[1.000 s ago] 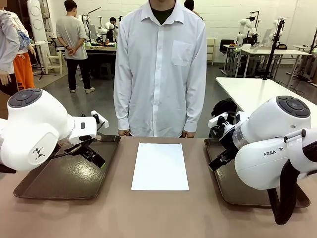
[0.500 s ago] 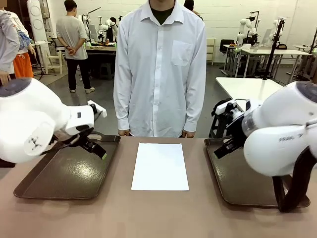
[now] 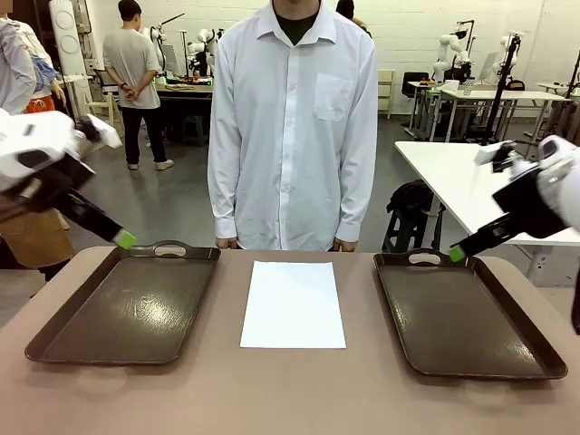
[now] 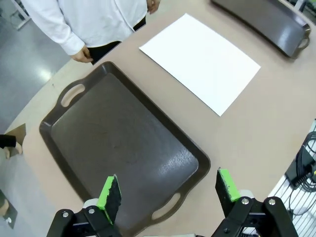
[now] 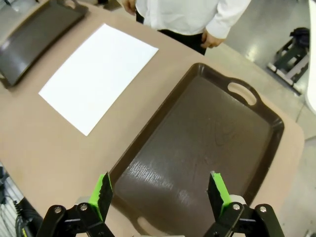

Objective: Sort the A4 documents.
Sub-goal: Receive the A4 Paper.

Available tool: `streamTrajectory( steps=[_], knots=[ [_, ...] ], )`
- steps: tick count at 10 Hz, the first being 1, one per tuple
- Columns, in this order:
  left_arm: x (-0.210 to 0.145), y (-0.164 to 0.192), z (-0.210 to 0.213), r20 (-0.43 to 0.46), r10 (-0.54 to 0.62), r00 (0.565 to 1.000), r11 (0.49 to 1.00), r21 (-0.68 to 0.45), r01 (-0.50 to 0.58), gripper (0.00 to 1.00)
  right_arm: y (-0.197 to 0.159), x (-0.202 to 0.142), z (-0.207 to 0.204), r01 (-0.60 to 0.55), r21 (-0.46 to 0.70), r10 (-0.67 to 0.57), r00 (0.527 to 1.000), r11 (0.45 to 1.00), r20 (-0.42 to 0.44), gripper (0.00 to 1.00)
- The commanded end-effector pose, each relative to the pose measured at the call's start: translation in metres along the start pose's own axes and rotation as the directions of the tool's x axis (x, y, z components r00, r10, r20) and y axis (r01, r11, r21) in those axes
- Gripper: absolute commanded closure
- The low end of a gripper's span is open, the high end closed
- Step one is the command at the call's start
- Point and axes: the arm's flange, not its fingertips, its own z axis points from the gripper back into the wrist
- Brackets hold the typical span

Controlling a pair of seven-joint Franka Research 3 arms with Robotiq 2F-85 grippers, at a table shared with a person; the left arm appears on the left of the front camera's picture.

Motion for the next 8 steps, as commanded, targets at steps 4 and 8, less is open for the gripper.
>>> streamTrajectory(
  steps=[4,8],
  knots=[
    [-0.033,0.016,0.027,0.088,0.056,0.995,0.996,-0.069,-0.05,0.0,-0.019,-0.022,0.036,0.047,0.084,-0.057,0.991,0.995,0.123,0.0],
    [-0.042,0.018,0.037,0.102,0.081,0.991,0.996,-0.031,-0.079,0.0,-0.027,-0.026,0.039,0.057,0.087,-0.068,0.989,0.995,0.132,0.0]
  ],
)
